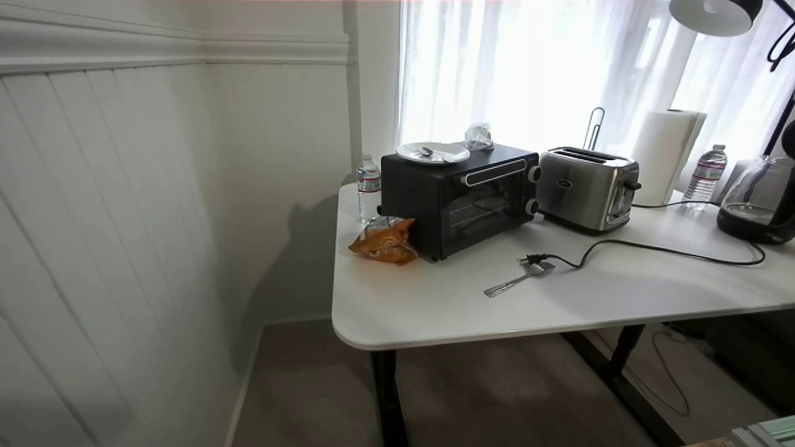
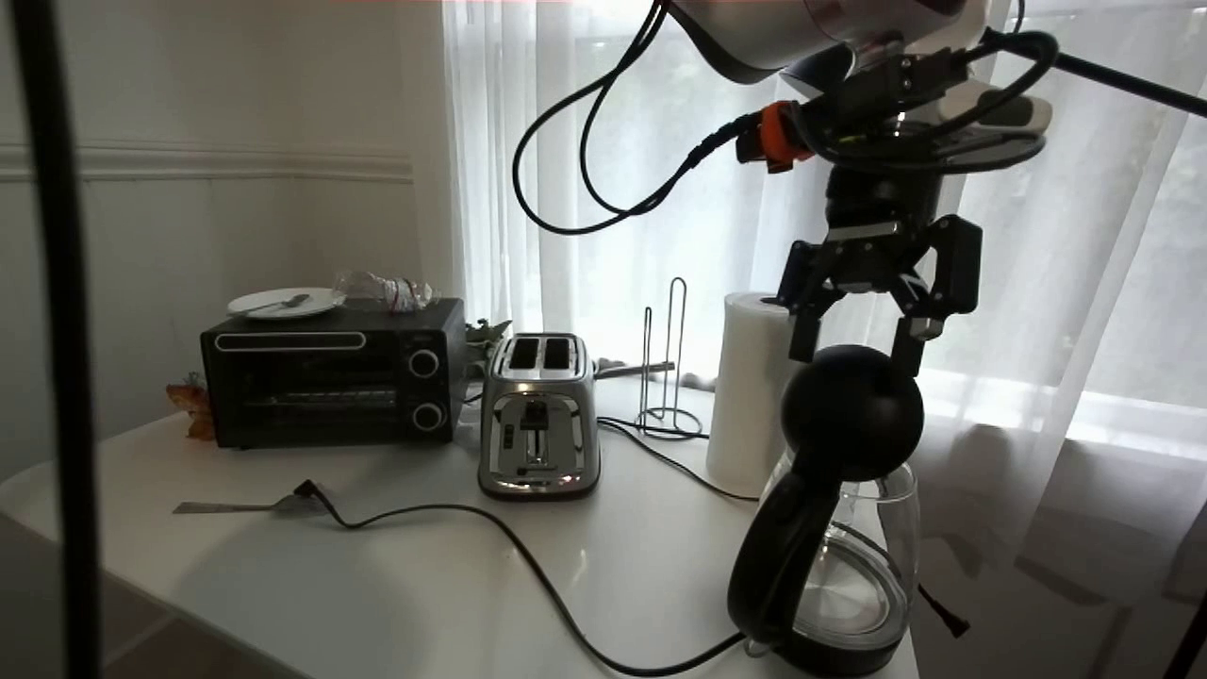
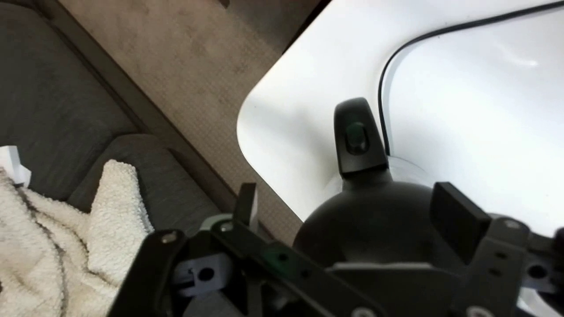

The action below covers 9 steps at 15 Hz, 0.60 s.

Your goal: Close the black kettle lid fully

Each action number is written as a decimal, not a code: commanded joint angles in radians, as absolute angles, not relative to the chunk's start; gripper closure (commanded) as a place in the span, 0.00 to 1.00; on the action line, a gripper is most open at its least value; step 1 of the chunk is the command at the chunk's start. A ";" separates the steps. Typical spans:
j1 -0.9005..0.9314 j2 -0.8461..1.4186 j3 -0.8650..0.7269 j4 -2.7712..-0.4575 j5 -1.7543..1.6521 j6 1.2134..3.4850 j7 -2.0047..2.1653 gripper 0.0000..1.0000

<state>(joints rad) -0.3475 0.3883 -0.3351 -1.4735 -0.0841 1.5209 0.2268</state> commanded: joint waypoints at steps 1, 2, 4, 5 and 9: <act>-0.360 0.438 -0.329 -1.411 -0.099 1.433 0.211 0.00; -0.363 0.444 -0.326 -1.408 -0.087 1.425 0.205 0.00; -0.373 0.450 -0.316 -1.410 -0.052 1.427 0.183 0.00; -0.378 0.456 -0.312 -1.409 -0.034 1.432 0.177 0.00; -0.399 0.479 -0.303 -1.405 0.051 1.461 0.173 0.00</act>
<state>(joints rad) -0.3579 0.4483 -0.3237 -1.4480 -0.0219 1.4653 0.2011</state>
